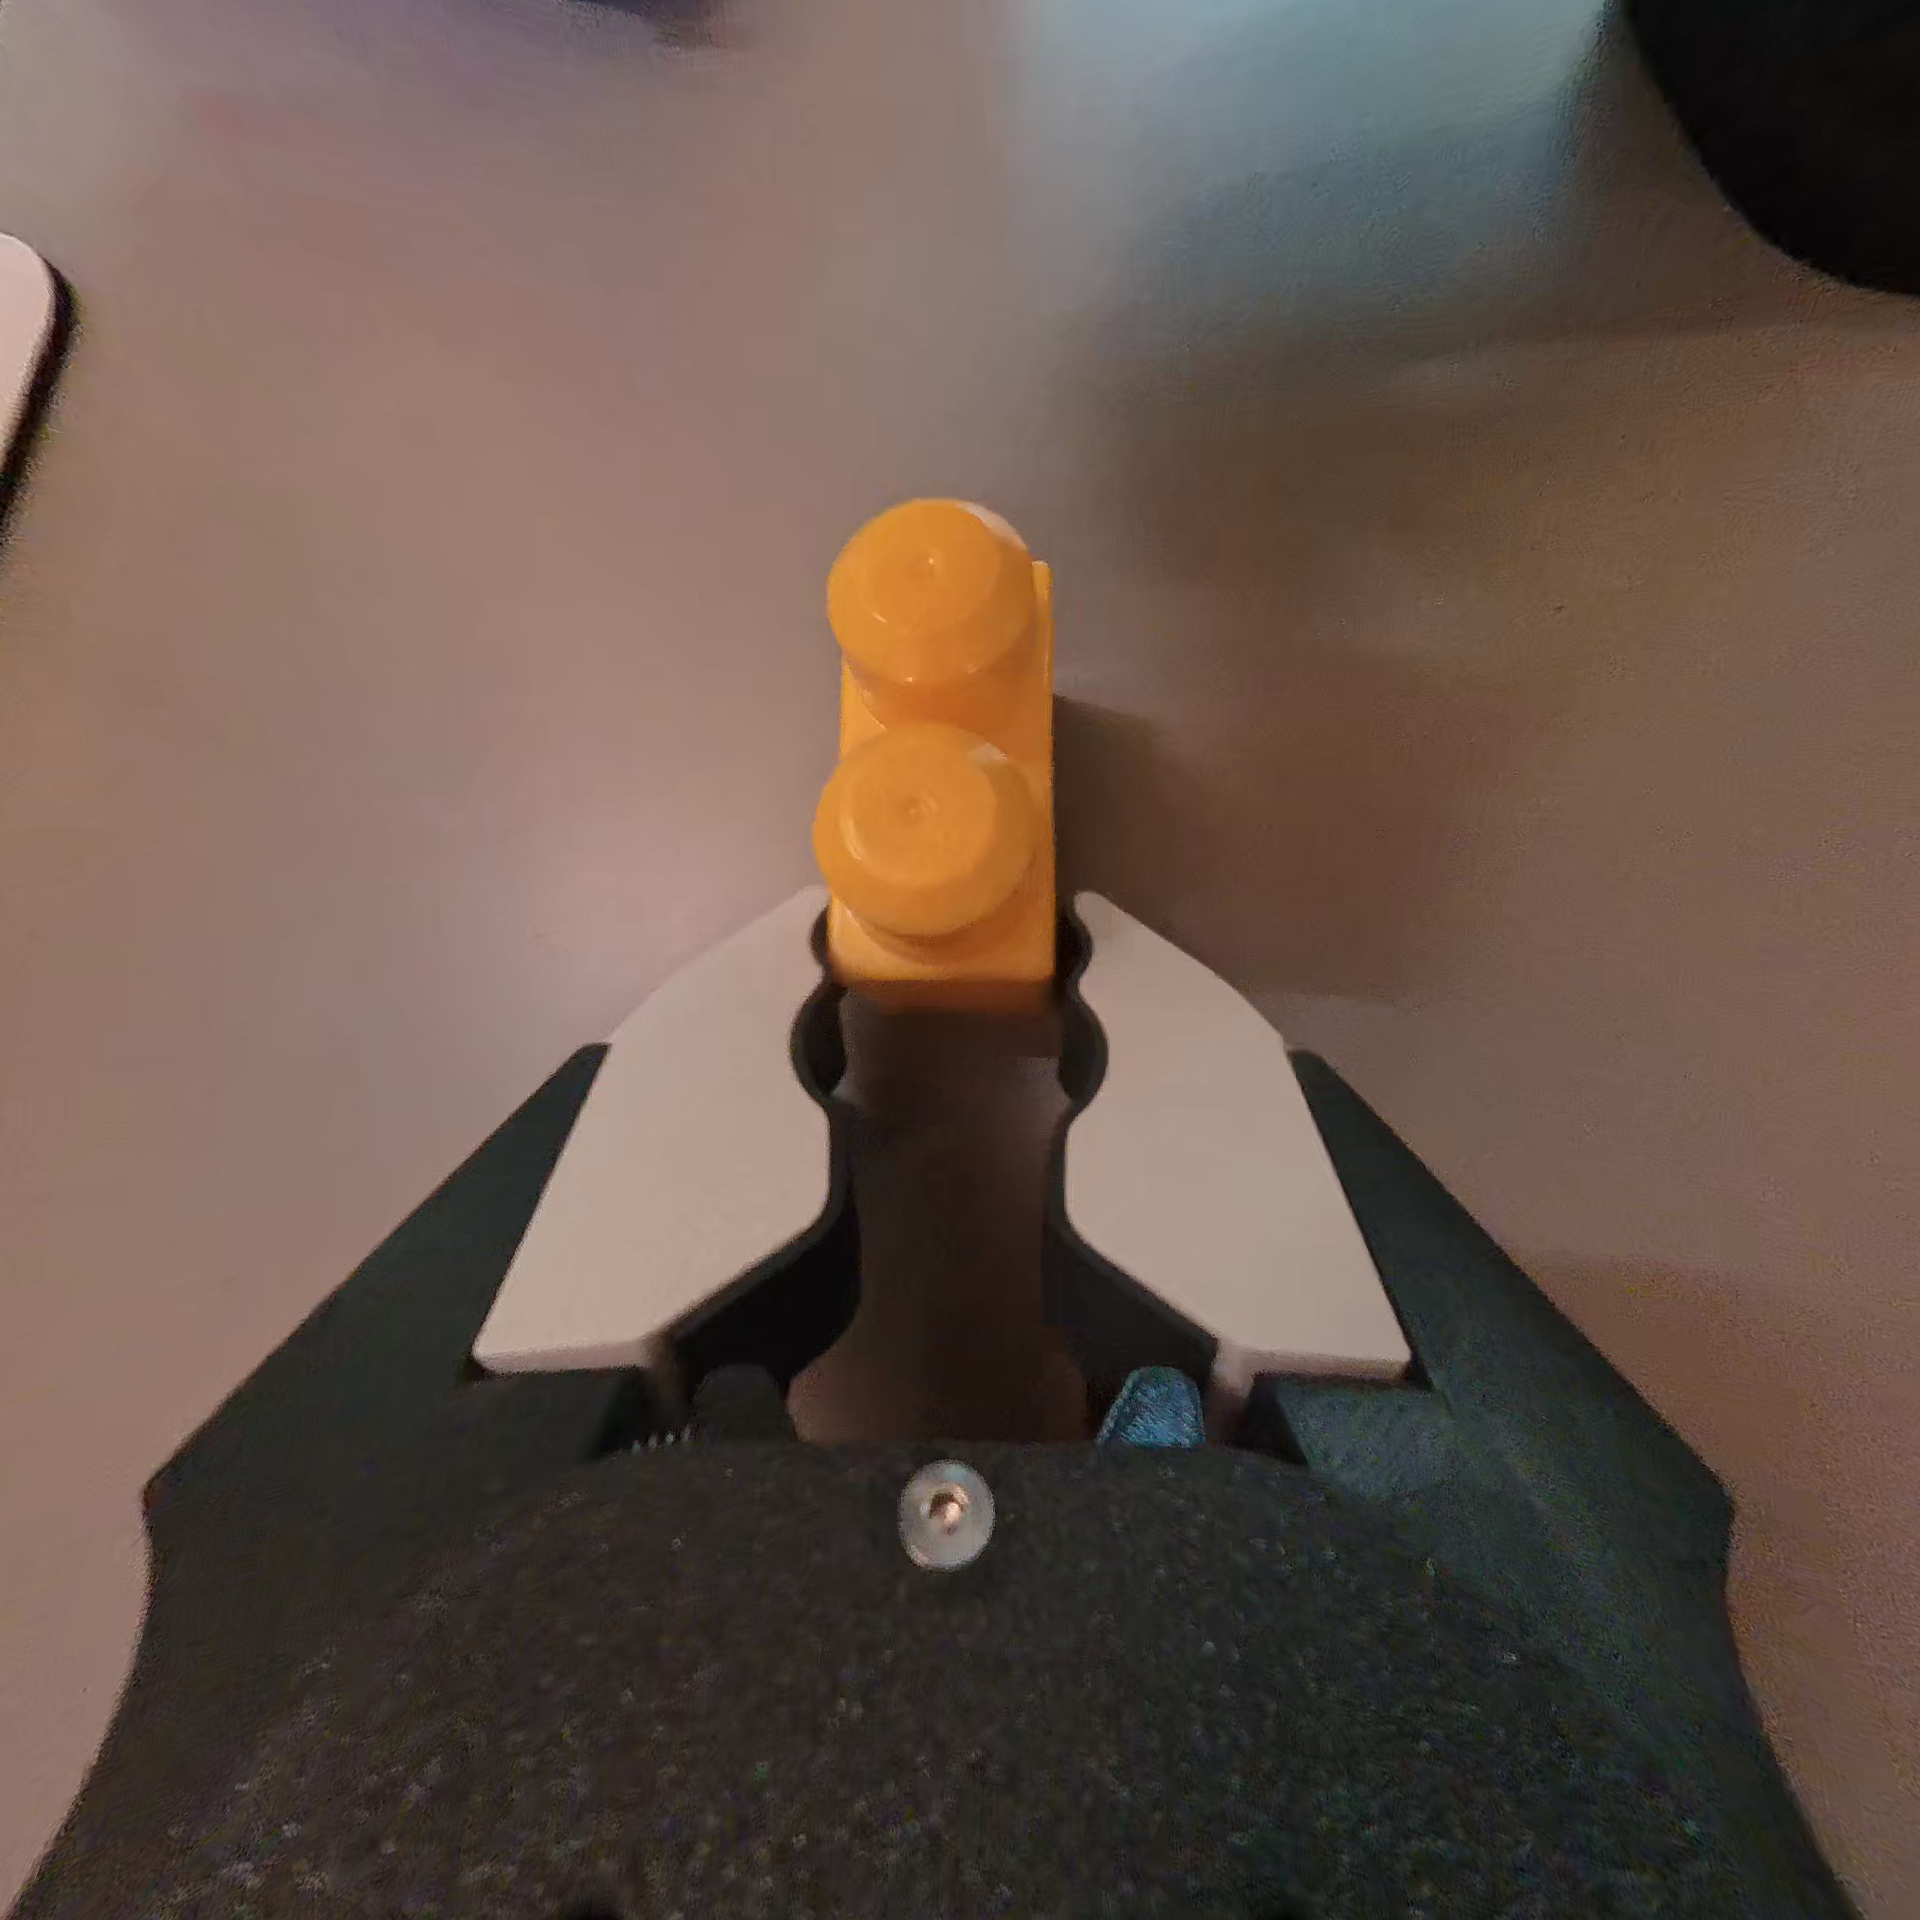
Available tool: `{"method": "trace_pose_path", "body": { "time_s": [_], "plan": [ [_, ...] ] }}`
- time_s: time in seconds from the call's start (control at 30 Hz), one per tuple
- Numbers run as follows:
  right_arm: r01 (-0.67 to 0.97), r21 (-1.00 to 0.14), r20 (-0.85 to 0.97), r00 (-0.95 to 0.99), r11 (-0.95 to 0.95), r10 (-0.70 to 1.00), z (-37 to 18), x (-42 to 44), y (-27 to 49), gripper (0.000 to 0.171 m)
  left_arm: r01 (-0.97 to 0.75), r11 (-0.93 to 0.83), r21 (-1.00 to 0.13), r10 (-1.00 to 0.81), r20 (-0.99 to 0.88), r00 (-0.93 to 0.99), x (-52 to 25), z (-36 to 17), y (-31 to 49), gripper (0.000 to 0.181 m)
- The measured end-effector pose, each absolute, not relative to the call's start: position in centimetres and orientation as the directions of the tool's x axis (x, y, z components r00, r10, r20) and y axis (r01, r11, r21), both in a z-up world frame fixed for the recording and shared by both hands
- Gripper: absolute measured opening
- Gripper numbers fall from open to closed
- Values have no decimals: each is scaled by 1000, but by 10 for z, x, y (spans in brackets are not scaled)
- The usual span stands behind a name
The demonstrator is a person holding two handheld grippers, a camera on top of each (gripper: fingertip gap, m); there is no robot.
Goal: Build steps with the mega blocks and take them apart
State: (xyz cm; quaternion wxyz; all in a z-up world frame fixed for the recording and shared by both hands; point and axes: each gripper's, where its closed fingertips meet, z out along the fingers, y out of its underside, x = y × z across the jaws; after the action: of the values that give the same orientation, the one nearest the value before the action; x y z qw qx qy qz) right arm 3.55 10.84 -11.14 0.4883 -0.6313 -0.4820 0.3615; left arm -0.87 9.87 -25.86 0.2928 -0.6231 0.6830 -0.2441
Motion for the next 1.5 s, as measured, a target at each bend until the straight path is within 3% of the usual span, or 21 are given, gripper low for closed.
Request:
{"method": "trace_pose_path", "body": {
  "time_s": [0.4, 0.77, 1.17, 1.5],
  "plan": [
    [308, -948, 8, 268, -78, 964, -123, 36, 108, 31, -663, 63, -746, -998, -52, -36, -21, -236, 104, 38],
    [479, -872, -11, 185, -100, 983, -149, 26, 89, 31, -735, 113, -668, -993, -60, -98, -33, -234, 91, 37],
    [476, -874, -28, 158, -101, 987, -152, 21, 85, 31, -455, 68, -888, -995, -28, -94, -23, -164, 86, 37],
    [391, -916, -34, 153, -92, 988, -140, 19, 86, 31, -373, 58, -926, -996, -28, -87, -22, -149, 87, 37]
  ]
}}
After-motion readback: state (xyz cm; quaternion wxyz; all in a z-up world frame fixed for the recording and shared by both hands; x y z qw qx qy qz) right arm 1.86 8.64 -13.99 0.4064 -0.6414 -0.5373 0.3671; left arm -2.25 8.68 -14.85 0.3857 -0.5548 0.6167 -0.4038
